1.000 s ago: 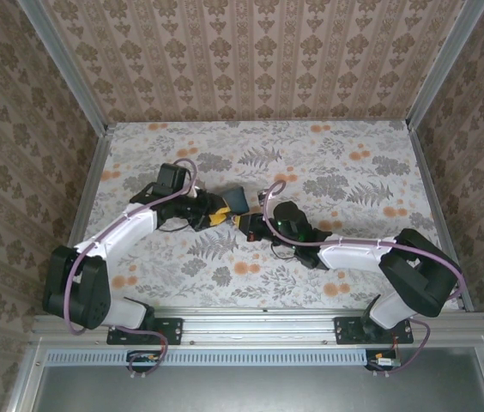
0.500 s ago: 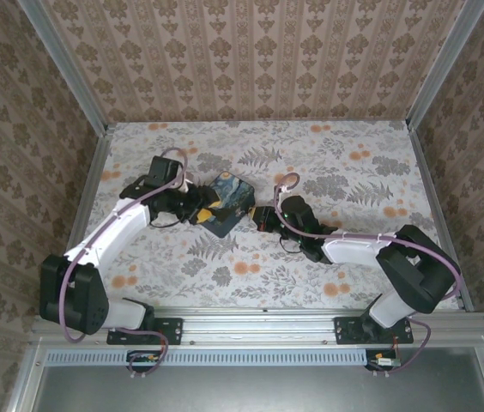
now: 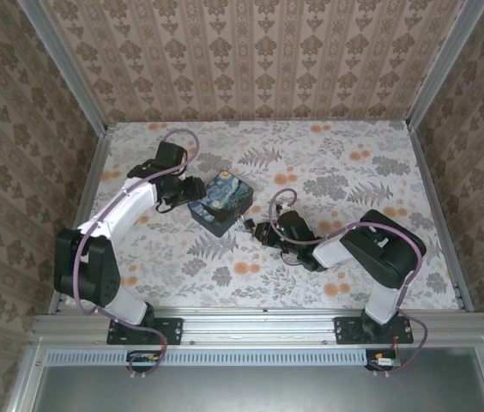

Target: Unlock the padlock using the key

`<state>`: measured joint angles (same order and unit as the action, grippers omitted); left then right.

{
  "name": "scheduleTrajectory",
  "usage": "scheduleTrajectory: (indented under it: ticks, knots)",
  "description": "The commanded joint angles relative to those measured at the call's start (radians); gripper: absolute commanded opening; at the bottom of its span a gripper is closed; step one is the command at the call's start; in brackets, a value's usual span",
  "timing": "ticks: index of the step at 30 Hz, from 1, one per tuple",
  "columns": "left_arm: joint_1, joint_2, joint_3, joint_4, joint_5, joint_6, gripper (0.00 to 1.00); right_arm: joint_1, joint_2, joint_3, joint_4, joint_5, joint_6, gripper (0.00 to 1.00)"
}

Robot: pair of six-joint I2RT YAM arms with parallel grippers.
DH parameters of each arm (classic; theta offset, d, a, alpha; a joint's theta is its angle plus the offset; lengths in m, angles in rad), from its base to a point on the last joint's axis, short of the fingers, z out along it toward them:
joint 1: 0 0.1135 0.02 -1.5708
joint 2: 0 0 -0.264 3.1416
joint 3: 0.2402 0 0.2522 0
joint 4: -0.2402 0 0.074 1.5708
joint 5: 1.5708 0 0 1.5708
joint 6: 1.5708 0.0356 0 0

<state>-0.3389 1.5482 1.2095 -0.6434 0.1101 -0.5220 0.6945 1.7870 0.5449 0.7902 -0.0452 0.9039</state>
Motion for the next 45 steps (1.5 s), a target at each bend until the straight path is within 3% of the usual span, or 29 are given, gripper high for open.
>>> scheduleTrajectory:
  ticks: [1,6,10,15,23,32,37,45]
  knots:
    - [0.039,0.003,0.05,-0.012,-0.091,0.1,0.54,-0.008,0.034,-0.013,0.05,-0.014,-0.014,0.33]
    - [0.087,0.008,0.061,0.026,-0.042,0.082,0.54,-0.031,-0.005,0.014,-0.035,-0.04,-0.153,0.35]
    - [0.085,0.033,0.079,0.025,-0.021,0.072,0.54,-0.033,-0.029,0.136,-0.27,-0.038,-0.405,0.4]
    - [0.084,0.024,0.081,0.031,-0.013,0.063,0.54,-0.026,-0.017,0.282,-0.499,0.026,-0.564,0.44]
    - [0.086,-0.002,0.091,0.012,-0.016,0.066,0.54,-0.009,0.03,0.346,-0.622,0.022,-0.599,0.44]
    - [0.087,0.032,0.145,0.01,-0.016,0.082,0.54,0.009,0.088,0.386,-0.639,0.02,-0.595,0.49]
    - [0.086,0.049,0.144,0.019,-0.002,0.079,0.54,0.01,0.063,0.367,-0.607,-0.001,-0.572,0.55]
    - [0.09,0.042,0.133,0.031,-0.003,0.063,0.54,0.035,0.009,0.382,-0.642,0.046,-0.548,0.56]
